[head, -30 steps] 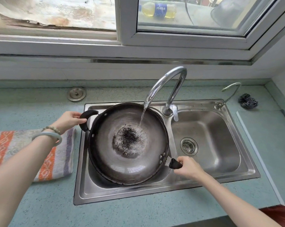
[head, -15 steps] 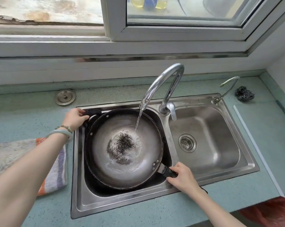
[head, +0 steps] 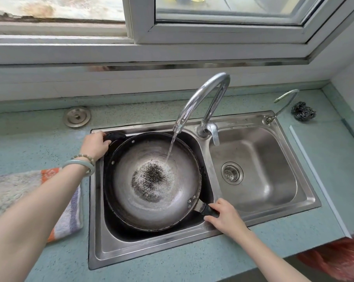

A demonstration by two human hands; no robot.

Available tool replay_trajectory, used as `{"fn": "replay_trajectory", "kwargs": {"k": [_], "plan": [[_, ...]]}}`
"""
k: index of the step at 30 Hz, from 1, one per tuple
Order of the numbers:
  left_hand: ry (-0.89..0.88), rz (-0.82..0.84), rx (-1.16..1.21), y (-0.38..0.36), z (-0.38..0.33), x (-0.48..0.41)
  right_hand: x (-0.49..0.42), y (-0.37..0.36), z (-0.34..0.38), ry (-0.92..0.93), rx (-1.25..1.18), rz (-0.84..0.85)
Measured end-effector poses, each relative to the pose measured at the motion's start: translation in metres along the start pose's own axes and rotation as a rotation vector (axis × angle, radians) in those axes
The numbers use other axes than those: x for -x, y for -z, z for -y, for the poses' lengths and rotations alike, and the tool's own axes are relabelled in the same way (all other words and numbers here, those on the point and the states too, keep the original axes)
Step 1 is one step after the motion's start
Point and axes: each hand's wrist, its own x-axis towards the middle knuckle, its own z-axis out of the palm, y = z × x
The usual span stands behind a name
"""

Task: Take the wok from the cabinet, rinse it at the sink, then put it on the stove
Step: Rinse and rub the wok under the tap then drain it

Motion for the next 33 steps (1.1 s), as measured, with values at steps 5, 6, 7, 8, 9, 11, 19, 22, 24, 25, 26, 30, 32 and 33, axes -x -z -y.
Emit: {"fn": "replay_trajectory", "kwargs": {"k": [5,6,7,8,9,11,19,22,24,25,26,30,32,33], "plan": [[0.010,-0.085,0.053,0.001,0.003,0.005,-0.017,0.029,0.029,-0.044,-0.034,-0.084],[0.022,-0.149,0.112,0.003,-0.001,0.008,-0.025,0.039,0.045,-0.083,-0.187,-0.135],[0.032,-0.196,0.199,0.005,-0.009,0.013,-0.036,0.048,0.062,-0.118,-0.408,-0.171],[0.047,-0.184,0.338,0.010,-0.022,0.020,-0.046,0.057,0.081,-0.142,-0.641,-0.175],[0.059,-0.117,0.515,0.011,-0.038,0.027,-0.058,0.066,0.100,-0.146,-0.857,-0.147],[0.050,0.096,0.819,0.013,-0.077,0.043,-0.077,0.082,0.137,-0.105,-1.169,-0.057],[0.144,0.754,1.417,0.002,-0.178,0.072,-0.092,0.113,0.184,-0.113,-1.787,0.193],[0.176,0.777,1.525,-0.005,-0.189,0.078,-0.091,0.117,0.174,-0.120,-1.772,0.196],[0.168,0.766,1.523,-0.010,-0.189,0.080,-0.090,0.117,0.167,-0.102,-1.714,0.197],[0.160,0.739,1.492,-0.013,-0.187,0.079,-0.090,0.115,0.163,-0.087,-1.669,0.191],[0.138,0.691,1.426,-0.016,-0.182,0.079,-0.091,0.111,0.158,-0.080,-1.604,0.179],[-0.092,0.413,0.681,-0.036,-0.143,0.084,-0.104,0.072,0.127,0.009,-0.663,0.048],[-0.172,0.359,0.194,-0.053,-0.109,0.087,-0.107,0.044,0.105,0.212,0.122,0.114],[-0.223,0.388,-0.021,-0.062,-0.090,0.091,-0.105,0.028,0.094,0.308,0.420,0.168]]}}
